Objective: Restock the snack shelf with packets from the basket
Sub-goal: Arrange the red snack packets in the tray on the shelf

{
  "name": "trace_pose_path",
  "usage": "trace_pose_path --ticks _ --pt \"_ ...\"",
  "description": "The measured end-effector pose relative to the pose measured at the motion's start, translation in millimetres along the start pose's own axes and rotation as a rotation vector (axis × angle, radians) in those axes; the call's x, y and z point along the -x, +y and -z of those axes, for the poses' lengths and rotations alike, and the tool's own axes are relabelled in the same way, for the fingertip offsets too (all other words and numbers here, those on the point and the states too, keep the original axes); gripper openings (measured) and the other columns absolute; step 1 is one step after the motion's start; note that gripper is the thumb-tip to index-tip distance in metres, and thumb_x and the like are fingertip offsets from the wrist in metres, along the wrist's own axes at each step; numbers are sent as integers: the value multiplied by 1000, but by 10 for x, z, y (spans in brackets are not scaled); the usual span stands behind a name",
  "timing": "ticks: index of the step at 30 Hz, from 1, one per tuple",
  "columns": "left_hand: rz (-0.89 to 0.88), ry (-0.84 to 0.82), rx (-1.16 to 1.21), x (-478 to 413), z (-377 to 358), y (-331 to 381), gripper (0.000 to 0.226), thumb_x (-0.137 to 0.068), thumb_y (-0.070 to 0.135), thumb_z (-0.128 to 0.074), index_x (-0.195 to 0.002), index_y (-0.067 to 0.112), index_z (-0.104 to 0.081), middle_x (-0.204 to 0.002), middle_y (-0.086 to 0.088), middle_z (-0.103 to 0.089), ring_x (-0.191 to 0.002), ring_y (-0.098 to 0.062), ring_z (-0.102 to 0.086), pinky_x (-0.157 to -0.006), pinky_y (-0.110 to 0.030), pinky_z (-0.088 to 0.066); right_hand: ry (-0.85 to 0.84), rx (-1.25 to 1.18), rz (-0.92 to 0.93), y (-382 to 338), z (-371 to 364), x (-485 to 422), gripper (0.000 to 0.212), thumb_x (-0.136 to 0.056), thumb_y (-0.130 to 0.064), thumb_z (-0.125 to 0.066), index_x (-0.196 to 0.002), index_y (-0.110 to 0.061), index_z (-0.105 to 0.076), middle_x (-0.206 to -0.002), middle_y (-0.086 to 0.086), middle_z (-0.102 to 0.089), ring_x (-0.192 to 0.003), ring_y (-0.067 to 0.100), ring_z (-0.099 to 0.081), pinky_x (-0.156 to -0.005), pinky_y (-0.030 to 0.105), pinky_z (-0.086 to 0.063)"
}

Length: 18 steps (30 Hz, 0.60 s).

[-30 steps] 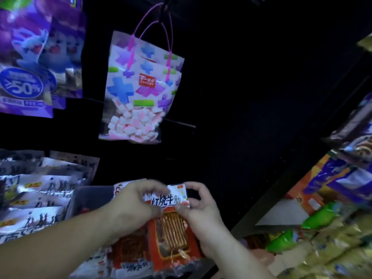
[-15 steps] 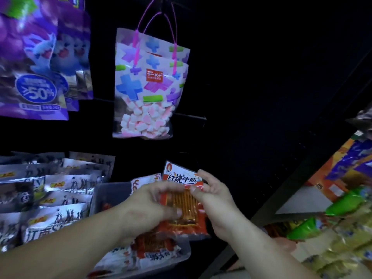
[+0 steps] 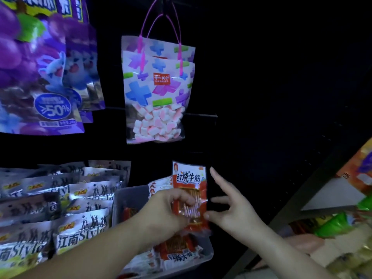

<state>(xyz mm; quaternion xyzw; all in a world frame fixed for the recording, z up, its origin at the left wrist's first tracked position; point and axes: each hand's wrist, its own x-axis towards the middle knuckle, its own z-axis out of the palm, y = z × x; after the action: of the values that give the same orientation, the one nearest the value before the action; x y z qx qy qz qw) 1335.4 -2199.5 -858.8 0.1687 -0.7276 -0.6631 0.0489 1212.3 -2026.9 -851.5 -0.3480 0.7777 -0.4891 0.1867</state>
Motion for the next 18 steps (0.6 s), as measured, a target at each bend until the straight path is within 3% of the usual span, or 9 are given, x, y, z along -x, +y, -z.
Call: trace_pose_path --ticks 2,4,6,8,10,12,14,16,18 --pt "-79 53 -228 -14 -45 -33 39 -82 -9 -66 -84 30 -71 -88 -8 -74 -73 -30 -73 -67 -48 -63 99 -81 20 -27 -31 -35 81 -88 -21 -81 -137 -71 -42 -144 -24 -46 -116 3 -63 -87 25 -59" --pt "-212 64 -373 -2 -125 -21 35 -81 -7 -60 -78 27 -69 -88 4 -67 -70 -14 -66 -66 -38 -59 42 -354 -71 -103 -109 -87 67 -93 -21 -74 -140 -61 -48 -139 -15 -57 -116 6 -67 -91 30 -59" --pt "-356 -26 -458 37 -230 23 30 -80 -4 -60 -77 24 -69 -96 14 -60 -77 -5 -61 -67 -28 -53 27 -507 -116 -163 -196 -122 66 -96 -12 -70 -143 -53 -49 -129 -5 -70 -114 12 -70 -94 35 -58" --pt "-422 -171 -504 74 -306 37 26 -80 1 -61 -78 25 -70 -112 19 -58 -92 -2 -62 -74 -17 -46 129 -448 -104 -151 -261 -161 68 -100 -5 -63 -144 -54 -47 -123 -5 -74 -114 15 -70 -101 38 -55" --pt "-384 -180 -433 70 -273 17 31 -83 0 -61 -78 29 -69 -127 24 -55 -104 4 -64 -77 -10 -42 202 -378 -124 -100 -223 -175 67 -103 -2 -56 -140 -58 -48 -121 -7 -74 -115 16 -70 -106 44 -52" --pt "-370 10 -354 11 -181 -9 28 -87 0 -68 -83 27 -67 -119 27 -54 -102 12 -60 -80 -9 -41 185 -358 -155 -52 -103 -143 61 -103 0 -55 -135 -51 -54 -122 -2 -74 -115 21 -70 -106 50 -51" --pt "-315 152 -255 -6 -95 13 21 -88 9 -78 -90 28 -68 -115 20 -60 -107 7 -60 -85 -11 -45 63 -384 -174 -15 1 -102 53 -101 2 -55 -135 -39 -56 -121 8 -74 -112 28 -71 -100 51 -54" --pt "-159 107 -17 27 -77 54 23 -88 5 -79 -98 23 -69 -99 9 -71 -87 -4 -69 -75 -19 -56 -10 -482 -204 -8 37 -66 65 -99 4 -58 -139 -46 -48 -118 12 -74 -110 34 -71 -97 54 -56" --pt "-58 82 104 60 -83 92 27 -87 -4 -75 -104 16 -71 -94 0 -74 -70 -11 -71 -64 -20 -57 -13 -505 -204 1 29 -60 74 -96 2 -63 -137 -56 -44 -116 13 -75 -108 36 -72 -95 58 -56"
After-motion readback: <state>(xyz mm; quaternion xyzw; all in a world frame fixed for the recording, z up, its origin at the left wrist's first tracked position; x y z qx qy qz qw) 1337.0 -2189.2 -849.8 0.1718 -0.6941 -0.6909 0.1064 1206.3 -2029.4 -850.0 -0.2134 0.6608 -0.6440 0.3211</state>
